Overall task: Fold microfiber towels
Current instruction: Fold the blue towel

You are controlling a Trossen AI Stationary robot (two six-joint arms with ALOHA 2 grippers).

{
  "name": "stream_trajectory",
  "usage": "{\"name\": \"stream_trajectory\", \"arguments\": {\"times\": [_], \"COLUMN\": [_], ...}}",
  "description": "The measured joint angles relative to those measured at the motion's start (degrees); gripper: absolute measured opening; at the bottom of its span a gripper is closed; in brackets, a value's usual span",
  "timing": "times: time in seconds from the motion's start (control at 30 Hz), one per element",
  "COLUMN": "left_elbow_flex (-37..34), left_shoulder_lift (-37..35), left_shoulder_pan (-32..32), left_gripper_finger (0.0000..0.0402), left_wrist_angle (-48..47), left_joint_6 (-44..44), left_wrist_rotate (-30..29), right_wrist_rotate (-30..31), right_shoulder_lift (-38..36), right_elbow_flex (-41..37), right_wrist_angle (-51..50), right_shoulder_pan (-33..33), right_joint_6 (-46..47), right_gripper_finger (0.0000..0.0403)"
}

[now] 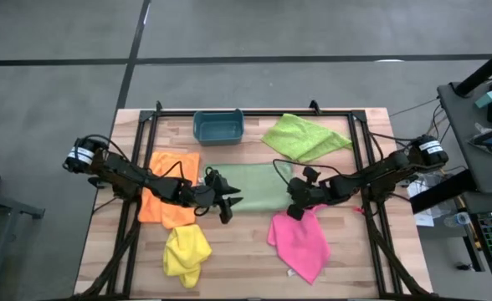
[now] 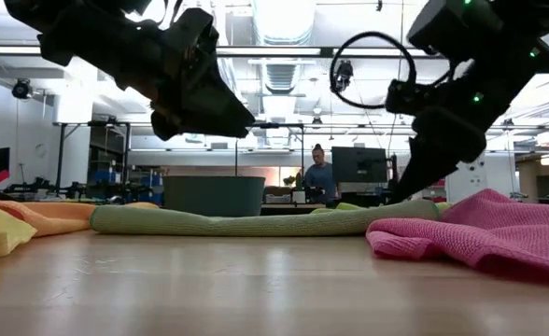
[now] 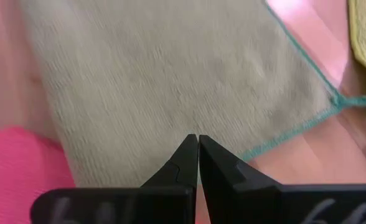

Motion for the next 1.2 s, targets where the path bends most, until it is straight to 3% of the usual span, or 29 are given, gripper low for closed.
{"name": "stream_trajectory", "arguments": {"times": [0.2, 0.4, 0.53, 0.73, 1.03, 1.2], "left_elbow_flex": [0.0, 0.6, 1.1, 3.1, 7.4, 8.9], "left_shoulder_lift": [0.7, 4.9, 8.1, 11.7, 15.4, 16.5], "left_shoulder_pan": [0.0, 0.1, 0.3, 0.4, 0.5, 0.8], "left_gripper_finger": [0.0129, 0.0129, 0.0129, 0.0129, 0.0129, 0.0129], "left_wrist_angle": [1.7, 3.4, 7.7, 9.8, 9.8, 10.0], "left_joint_6": [0.2, 0.3, 0.5, 1.3, 6.2, 6.5], "left_wrist_rotate": [-1.8, -2.5, -2.6, -2.6, -2.5, -2.5], "right_wrist_rotate": [0.1, 0.0, -3.4, -5.9, -5.8, -2.9], "right_shoulder_lift": [-4.7, -7.0, -6.8, -7.0, -6.8, -6.8], "right_elbow_flex": [-6.0, -14.0, -19.1, -25.6, -28.5, -28.6], "right_wrist_angle": [10.4, 31.4, 46.5, 61.3, 64.2, 64.1], "right_shoulder_pan": [0.0, 0.0, 0.0, 0.0, -0.2, -0.2], "right_joint_6": [-1.9, -8.1, -12.9, -13.9, -10.1, -10.1], "right_gripper_finger": [0.0009, 0.0009, 0.0009, 0.0009, 0.0009, 0.0009]}}
